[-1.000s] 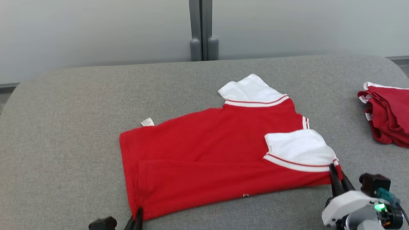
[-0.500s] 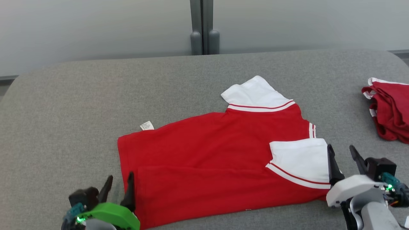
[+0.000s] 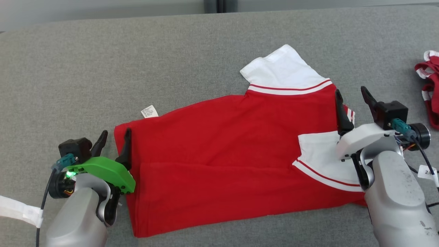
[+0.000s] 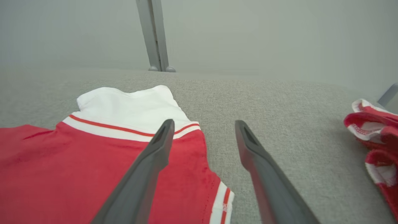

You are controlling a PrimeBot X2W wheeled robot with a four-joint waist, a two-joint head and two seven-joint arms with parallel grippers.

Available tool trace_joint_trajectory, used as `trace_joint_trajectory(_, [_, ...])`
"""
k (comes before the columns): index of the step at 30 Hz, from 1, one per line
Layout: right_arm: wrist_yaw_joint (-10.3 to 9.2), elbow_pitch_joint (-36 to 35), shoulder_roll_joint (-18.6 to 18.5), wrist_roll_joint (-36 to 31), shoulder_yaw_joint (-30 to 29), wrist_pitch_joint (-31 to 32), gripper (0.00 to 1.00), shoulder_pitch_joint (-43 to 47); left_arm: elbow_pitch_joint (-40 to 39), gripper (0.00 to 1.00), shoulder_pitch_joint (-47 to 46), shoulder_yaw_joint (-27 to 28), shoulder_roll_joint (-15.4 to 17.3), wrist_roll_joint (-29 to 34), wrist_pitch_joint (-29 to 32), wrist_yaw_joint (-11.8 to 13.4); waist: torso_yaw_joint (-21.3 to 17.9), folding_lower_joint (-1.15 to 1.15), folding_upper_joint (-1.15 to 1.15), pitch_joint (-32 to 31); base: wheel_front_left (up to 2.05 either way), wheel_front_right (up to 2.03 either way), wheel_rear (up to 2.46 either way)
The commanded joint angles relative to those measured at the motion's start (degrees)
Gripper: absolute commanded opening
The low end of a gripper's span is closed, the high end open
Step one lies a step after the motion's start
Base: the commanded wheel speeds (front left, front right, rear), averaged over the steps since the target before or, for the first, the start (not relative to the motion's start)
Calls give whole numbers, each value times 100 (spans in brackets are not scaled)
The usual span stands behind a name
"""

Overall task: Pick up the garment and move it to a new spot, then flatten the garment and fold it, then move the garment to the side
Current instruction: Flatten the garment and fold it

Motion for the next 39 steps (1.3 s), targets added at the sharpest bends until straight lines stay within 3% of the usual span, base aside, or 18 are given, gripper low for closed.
trace_joint_trajectory(1, [-8, 108, -25, -102, 41, -10, 100, -214, 177, 100, -173, -128, 78, -144, 13, 14, -32, 0, 0, 308, 0, 0, 0])
trace_joint_trajectory(5, [-8, 317, -24, -427, 96, 22, 100, -679, 456, 97, -383, -500, 118, -331, 16, 14, 9, 0, 0, 467, 0, 0, 0])
trace_joint_trajectory(6, [-8, 380, -24, -490, 103, 72, 100, -775, 479, 43, -403, -580, 115, -396, 16, 14, 28, 0, 0, 499, 0, 0, 0])
trace_joint_trajectory(7, [-8, 451, -24, -612, 101, 147, 100, -907, 483, 0, -435, -668, 117, -474, 17, 14, 59, 0, 0, 542, 0, 0, 0])
trace_joint_trajectory(21, [-9, 1601, -125, -1742, -482, 1593, 100, -2741, -577, 0, -877, -1248, 183, -595, 5, 14, 829, 0, 0, 1130, 0, 0, 0])
trace_joint_trajectory(31, [-8, 2260, -95, -2014, -959, 1923, 99, -3174, -997, 0, -812, -1361, 183, -745, 5, 14, 1000, 0, 0, 1358, 0, 0, 0])
trace_joint_trajectory(32, [-8, 2312, -87, -2060, -974, 1958, 49, -3165, -1003, 0, -817, -1361, 189, -751, 5, 14, 995, 0, 0, 1366, 0, 0, 0])
trace_joint_trajectory(33, [-7, 2378, -79, -2099, -983, 1972, 16, -3169, -1012, 0, -829, -1360, 192, -761, 5, 14, 990, 0, 0, 1370, 0, 0, 0])
trace_joint_trajectory(34, [-6, 2417, -73, -2105, -1011, 1968, 0, -3179, -1024, 0, -843, -1353, 193, -767, 6, 14, 986, 0, 0, 1370, 0, 0, 0])
trace_joint_trajectory(39, [-9, 2050, -107, -2322, -1267, 1284, 0, -3272, -1198, 0, -976, -1155, 252, -632, 5, 14, 938, 0, 0, 1358, 0, 0, 0])
